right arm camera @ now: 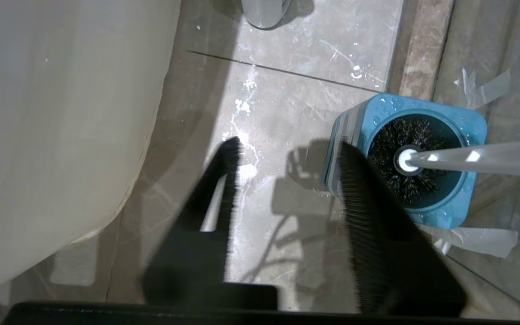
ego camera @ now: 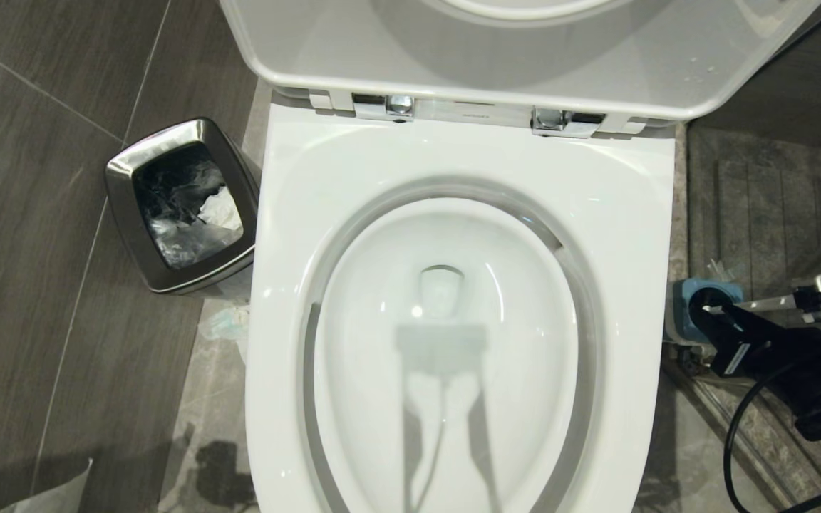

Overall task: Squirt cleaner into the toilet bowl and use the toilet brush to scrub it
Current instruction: Pour in the cleaning agent

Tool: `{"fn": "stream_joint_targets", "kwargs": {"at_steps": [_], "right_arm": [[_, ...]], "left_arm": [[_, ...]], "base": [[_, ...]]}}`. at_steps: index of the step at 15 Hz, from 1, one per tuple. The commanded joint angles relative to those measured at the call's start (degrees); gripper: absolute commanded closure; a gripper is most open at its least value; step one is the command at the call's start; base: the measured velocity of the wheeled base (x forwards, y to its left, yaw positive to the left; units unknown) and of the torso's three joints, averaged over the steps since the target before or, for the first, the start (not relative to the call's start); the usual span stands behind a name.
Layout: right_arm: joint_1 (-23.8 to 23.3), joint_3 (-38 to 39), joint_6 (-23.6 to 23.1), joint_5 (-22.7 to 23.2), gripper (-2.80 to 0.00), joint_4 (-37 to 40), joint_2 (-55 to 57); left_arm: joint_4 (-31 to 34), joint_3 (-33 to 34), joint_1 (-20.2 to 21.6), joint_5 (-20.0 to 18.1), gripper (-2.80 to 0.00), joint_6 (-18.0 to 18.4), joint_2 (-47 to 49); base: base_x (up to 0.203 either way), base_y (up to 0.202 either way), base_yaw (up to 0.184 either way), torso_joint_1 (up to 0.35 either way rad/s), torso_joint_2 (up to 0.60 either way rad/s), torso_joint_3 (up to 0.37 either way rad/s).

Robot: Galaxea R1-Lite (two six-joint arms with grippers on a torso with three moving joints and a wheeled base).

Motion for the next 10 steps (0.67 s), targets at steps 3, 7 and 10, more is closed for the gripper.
{"fn": "stream_joint_targets", "kwargs": {"at_steps": [3,7,10], "right_arm": [[0.0,-0.8,0.0,0.1,-2.8,-0.5,3.1],[0.1,-5.7,-1.7,0.1,-2.8,-0.7,8.8],[0.1,-10.2,-2.1,0.1,-2.8,-2.1,15.1]], "left_arm": [[0.0,0.1,0.0,0.0,0.0,0.0,0.1],[0.0,0.1,0.0,0.0,0.0,0.0,0.1],[0.0,0.1,0.0,0.0,0.0,0.0,0.1]], "base": [[0.0,0.0,0.0,0.0,0.0,0.0],[0.0,0.0,0.0,0.0,0.0,0.0],[0.0,0.0,0.0,0.0,0.0,0.0]]}}
